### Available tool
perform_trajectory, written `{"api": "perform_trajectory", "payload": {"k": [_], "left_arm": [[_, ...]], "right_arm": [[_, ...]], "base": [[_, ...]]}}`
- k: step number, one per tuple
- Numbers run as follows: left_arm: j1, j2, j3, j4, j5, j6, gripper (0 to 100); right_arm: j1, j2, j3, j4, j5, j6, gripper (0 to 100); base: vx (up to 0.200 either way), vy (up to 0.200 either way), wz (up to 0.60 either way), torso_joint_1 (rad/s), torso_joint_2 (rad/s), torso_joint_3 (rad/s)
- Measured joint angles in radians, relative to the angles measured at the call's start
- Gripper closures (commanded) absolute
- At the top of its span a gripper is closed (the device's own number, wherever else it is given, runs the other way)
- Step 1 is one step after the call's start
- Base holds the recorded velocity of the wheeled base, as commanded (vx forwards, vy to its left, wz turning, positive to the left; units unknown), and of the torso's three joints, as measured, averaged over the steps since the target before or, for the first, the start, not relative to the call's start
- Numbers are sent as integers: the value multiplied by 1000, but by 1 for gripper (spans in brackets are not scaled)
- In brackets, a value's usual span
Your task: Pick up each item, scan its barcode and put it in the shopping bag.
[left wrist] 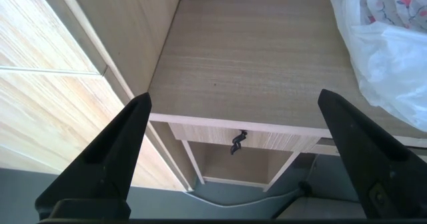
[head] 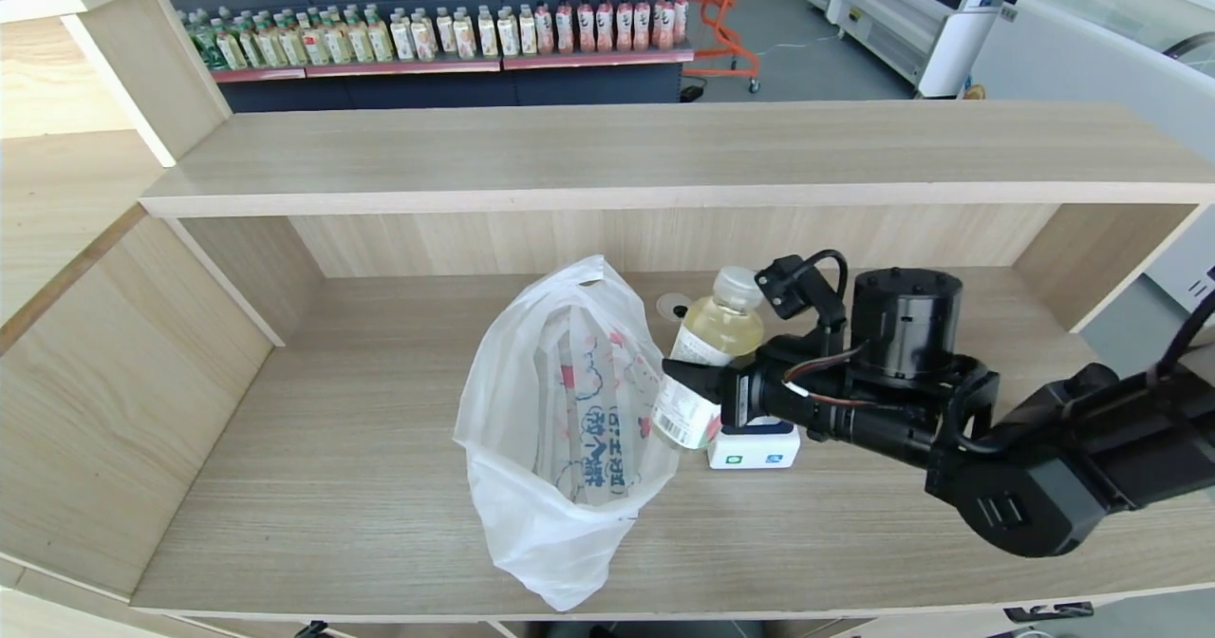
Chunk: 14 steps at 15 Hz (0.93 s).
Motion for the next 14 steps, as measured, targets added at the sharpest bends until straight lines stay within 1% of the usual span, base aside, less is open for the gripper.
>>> {"api": "perform_trajectory", "payload": {"k": [3,8,11,14], "left_arm": [[0,0,0,0,0,0,0],[1,0,0,0,0,0,0],[0,0,0,0,0,0,0],[0,0,0,0,0,0,0]], "right_arm": [[8,124,-117,-17,6,-42,100],[50,277,-219,-54,6,-150,100],[88,344,-306,-61,6,-197,100],[103,406,-392,-78,6,-236,100]], "base": [[0,0,0,0,0,0],[0,0,0,0,0,0],[0,0,0,0,0,0],[0,0,0,0,0,0]]}}
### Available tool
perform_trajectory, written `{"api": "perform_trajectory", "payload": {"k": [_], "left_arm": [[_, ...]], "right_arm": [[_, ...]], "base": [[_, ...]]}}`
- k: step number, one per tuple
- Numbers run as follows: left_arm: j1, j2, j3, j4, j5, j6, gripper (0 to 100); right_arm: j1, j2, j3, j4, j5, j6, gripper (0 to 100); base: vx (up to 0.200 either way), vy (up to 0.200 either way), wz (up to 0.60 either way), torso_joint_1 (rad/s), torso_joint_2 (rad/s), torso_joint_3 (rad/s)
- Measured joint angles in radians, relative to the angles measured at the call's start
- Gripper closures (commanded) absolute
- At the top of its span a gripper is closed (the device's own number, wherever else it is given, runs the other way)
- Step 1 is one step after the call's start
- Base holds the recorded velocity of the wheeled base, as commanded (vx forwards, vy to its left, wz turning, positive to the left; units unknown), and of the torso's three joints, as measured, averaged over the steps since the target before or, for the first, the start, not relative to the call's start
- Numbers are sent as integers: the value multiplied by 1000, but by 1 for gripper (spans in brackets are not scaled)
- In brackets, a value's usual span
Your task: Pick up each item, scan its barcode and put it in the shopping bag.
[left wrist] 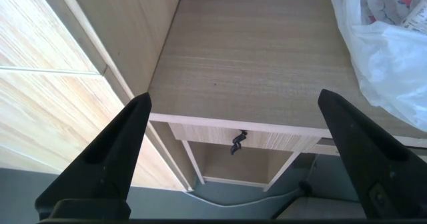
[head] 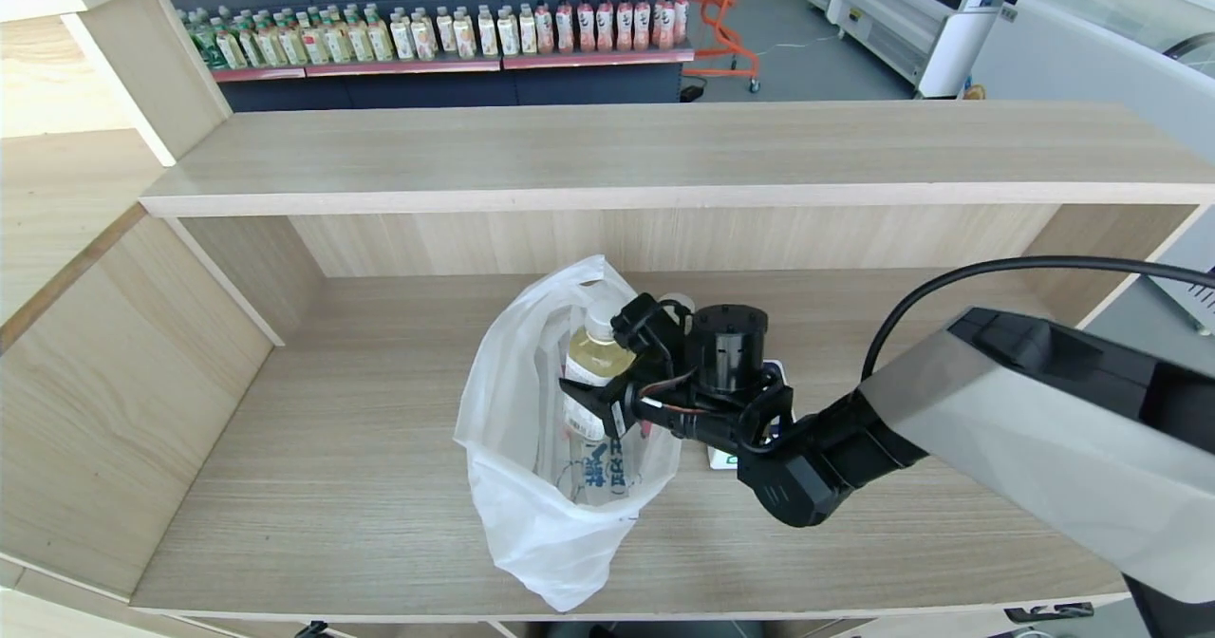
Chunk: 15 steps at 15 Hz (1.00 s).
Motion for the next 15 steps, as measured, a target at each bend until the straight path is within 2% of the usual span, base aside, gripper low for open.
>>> {"api": "perform_trajectory", "payload": {"k": [1,2,7,12,15], "left_arm": [[0,0,0,0,0,0,0],[0,0,0,0,0,0,0],[0,0,0,0,0,0,0],[0,0,0,0,0,0,0],[0,0,0,0,0,0,0]], "right_arm": [[0,14,-11,-10,-1,-5,100],[-1,24,-17,-17,-1,-6,0],[-1,37,-4,-30,3,15,0],[-11,-60,35,16,15,282,0],[-44,-171,127,66,51,364,0]], "base": [[0,0,0,0,0,0],[0,0,0,0,0,0],[0,0,0,0,0,0],[0,0,0,0,0,0],[0,0,0,0,0,0]]}}
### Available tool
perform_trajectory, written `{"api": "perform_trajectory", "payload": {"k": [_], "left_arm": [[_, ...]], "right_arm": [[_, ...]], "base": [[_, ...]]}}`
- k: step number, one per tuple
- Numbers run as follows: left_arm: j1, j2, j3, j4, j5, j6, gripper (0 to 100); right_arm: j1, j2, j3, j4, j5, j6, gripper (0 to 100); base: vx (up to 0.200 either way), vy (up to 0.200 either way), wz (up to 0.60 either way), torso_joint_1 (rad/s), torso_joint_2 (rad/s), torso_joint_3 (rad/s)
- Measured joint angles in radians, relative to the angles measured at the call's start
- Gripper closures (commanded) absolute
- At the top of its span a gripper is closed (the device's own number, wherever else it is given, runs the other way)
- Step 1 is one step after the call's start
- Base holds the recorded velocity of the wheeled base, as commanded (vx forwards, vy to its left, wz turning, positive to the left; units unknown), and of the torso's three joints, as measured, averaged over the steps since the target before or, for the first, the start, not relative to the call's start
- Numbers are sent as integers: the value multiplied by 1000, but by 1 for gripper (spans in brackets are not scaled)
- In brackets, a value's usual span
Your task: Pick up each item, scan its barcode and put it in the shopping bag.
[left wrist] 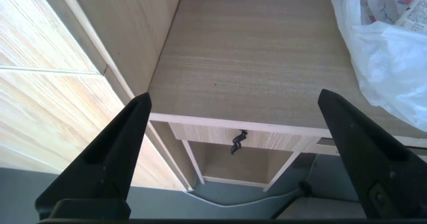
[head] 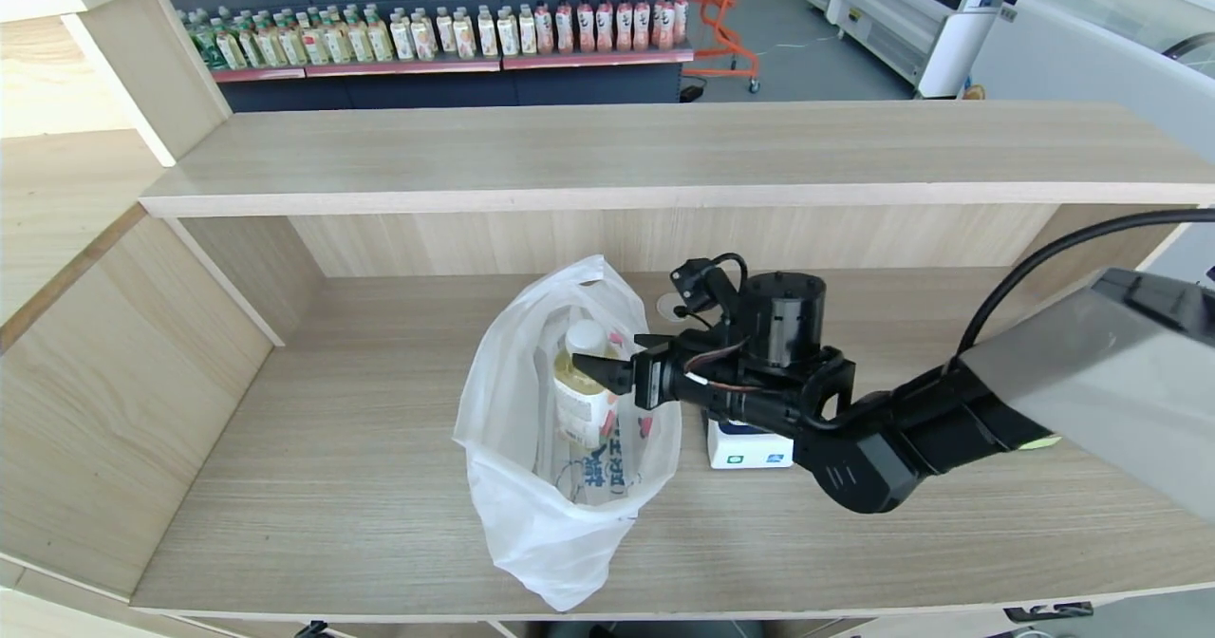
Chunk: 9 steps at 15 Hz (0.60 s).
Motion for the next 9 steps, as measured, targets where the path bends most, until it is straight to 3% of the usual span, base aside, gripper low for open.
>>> {"api": "perform_trajectory", "payload": {"k": [9], "left_arm": [[0,0,0,0,0,0,0]], "right_arm": [[-101,-304,261,21,22,141,0]], "base": [[0,0,0,0,0,0]]}}
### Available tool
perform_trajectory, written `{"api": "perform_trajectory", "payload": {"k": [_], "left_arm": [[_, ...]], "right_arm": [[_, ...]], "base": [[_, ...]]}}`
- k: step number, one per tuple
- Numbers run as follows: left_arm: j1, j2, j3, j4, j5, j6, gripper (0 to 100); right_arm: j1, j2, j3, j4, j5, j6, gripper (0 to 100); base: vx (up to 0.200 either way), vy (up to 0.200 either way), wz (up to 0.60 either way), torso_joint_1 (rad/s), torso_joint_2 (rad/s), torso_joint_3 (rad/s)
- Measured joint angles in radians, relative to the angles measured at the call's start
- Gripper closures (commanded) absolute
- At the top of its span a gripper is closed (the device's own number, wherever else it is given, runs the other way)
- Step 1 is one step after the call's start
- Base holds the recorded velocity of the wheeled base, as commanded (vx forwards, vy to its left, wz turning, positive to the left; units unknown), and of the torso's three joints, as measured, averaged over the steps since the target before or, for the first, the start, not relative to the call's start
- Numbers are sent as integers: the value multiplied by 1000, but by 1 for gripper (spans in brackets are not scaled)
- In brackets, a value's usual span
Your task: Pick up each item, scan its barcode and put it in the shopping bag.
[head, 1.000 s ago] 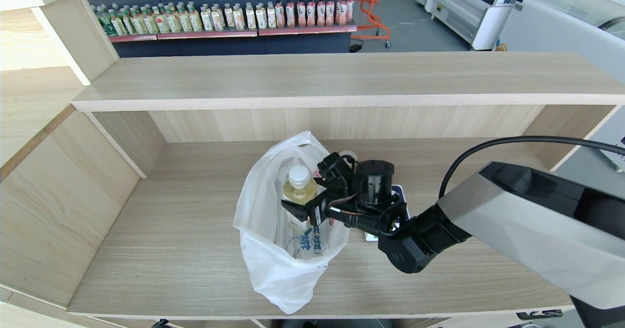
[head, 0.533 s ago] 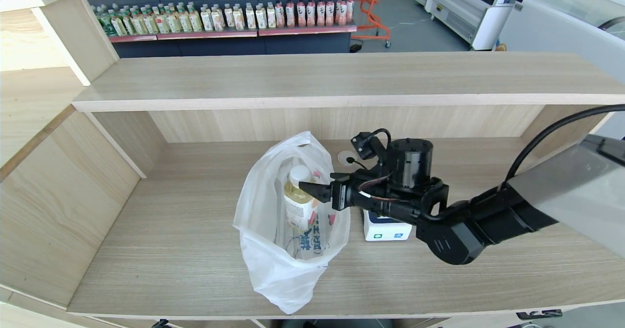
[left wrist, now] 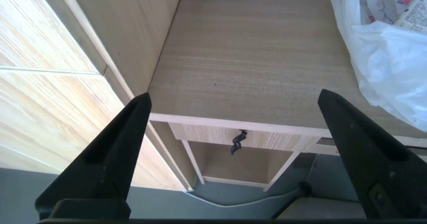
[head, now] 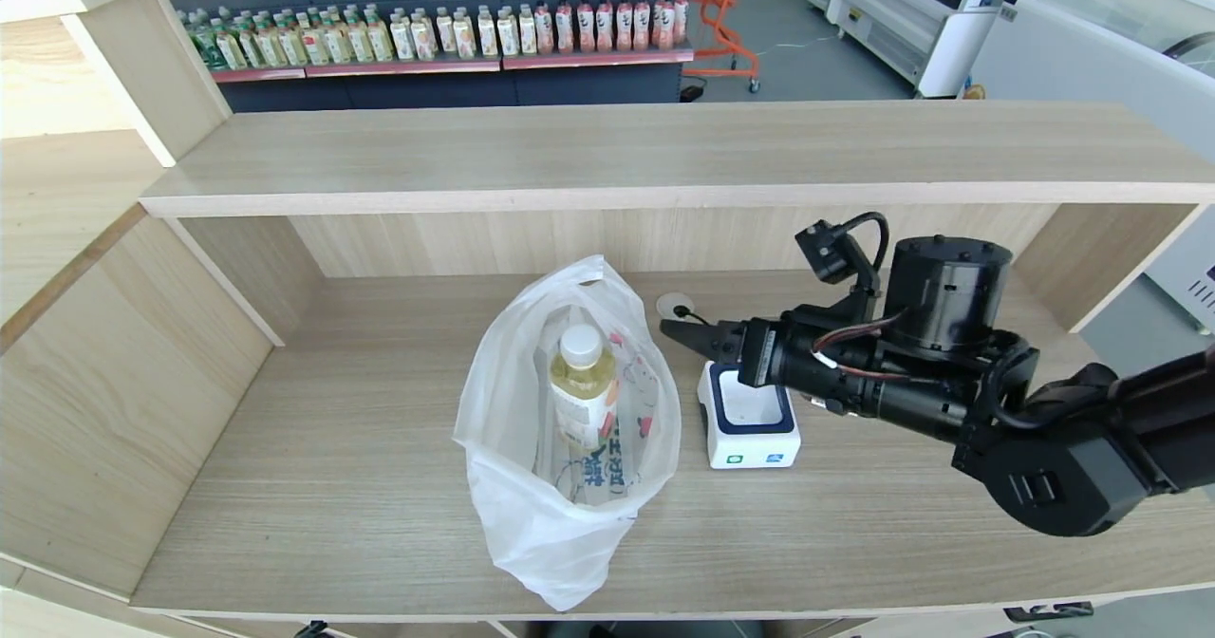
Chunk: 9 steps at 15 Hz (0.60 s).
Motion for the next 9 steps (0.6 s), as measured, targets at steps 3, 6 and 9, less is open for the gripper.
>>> {"api": "perform_trajectory", "payload": {"k": [3,6,9], "left_arm": [[0,0,0,0,0,0,0],[0,0,0,0,0,0,0],[0,0,0,0,0,0,0]], "right_arm": [[-51,-103,40,111,15,-2,0],[-118,-238,49,321,15,-45,0],[-226,-401,63,532,-34,-228,0]], "base": [[0,0,0,0,0,0],[0,0,0,0,0,0],[0,0,0,0,0,0]]}}
